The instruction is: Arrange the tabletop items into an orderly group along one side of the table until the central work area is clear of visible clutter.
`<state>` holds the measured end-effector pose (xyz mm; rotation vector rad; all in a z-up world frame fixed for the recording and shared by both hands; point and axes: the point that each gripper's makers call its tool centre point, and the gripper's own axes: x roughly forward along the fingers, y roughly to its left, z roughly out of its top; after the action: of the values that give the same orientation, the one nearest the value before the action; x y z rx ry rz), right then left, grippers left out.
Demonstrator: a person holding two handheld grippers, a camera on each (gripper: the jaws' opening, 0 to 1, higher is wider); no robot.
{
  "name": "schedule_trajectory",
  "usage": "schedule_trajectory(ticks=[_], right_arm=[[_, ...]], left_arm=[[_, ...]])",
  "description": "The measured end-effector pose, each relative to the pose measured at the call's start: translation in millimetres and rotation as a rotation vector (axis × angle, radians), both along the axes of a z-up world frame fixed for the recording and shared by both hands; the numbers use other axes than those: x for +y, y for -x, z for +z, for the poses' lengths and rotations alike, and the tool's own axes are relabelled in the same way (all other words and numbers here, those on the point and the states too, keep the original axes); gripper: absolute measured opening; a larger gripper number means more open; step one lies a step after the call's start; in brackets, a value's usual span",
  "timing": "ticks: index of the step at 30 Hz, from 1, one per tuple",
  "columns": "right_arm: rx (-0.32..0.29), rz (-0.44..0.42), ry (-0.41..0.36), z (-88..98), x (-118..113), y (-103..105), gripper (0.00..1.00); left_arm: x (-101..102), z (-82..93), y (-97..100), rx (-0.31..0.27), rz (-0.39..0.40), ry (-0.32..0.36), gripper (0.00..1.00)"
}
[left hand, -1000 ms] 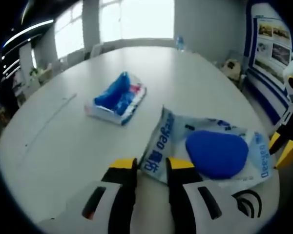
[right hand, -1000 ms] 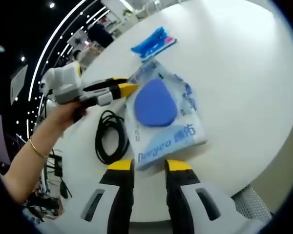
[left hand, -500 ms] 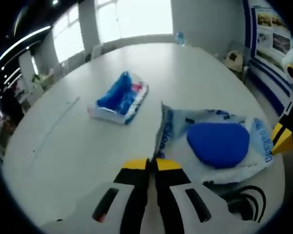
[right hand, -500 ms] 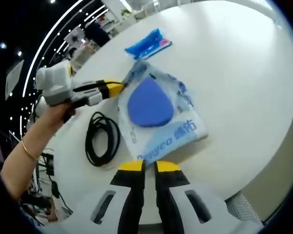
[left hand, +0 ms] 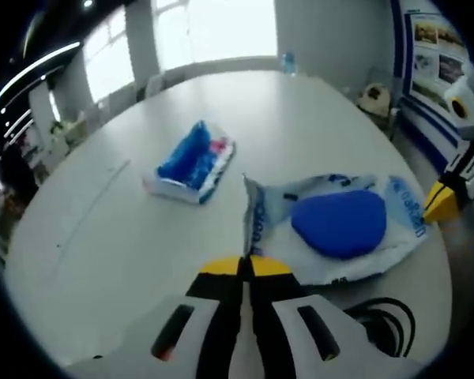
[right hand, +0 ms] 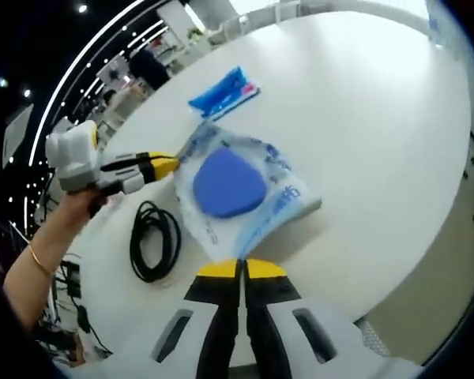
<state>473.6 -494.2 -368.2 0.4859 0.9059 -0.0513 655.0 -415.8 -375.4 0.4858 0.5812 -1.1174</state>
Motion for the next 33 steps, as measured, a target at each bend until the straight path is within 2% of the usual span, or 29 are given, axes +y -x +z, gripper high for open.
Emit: schedule_trajectory(ticks=[7, 14, 18, 28, 30, 31, 33], right_arm=[[-0.042, -0.01, 0.03, 12.2, -14.0, -10.5, 0.01], [-0.128, 0.032, 0.15, 37.9, -32.0, -31.0, 0.01], [-0.159, 0.051, 0.171, 47.6, -32.5, -41.4, 0.01], [-0.218, 0.136, 0.221, 65.9, -26.6, -70.4, 0.01], [-0.233, 0.154, 0.239, 71.0, -25.0, -79.4, 0.01], [-0.238, 0.158, 0.243, 73.0, -24.4, -82.7, 0.01], [-0.253, 0.183, 0.264, 77.9, -23.0, -91.9, 0.01]], left_arm=[[8.5, 21.2, 0.6, -0.029, 0.022, 0.042, 0.0], [20.8, 36.3, 2.9, -0.039, 0.101, 0.1, 0.0], [31.3, 40.2, 5.1, -0.06, 0.135, 0.087, 0.0], [61.0, 61.0, 6.1, -0.063, 0.272, 0.147, 0.0], [67.1, 66.2, 7.7, -0.08, 0.287, 0.15, 0.0], [69.0, 70.1, 8.2, -0.129, 0.262, 0.137, 0.0], [75.2, 71.1, 11.7, -0.148, 0.272, 0.117, 0.0]])
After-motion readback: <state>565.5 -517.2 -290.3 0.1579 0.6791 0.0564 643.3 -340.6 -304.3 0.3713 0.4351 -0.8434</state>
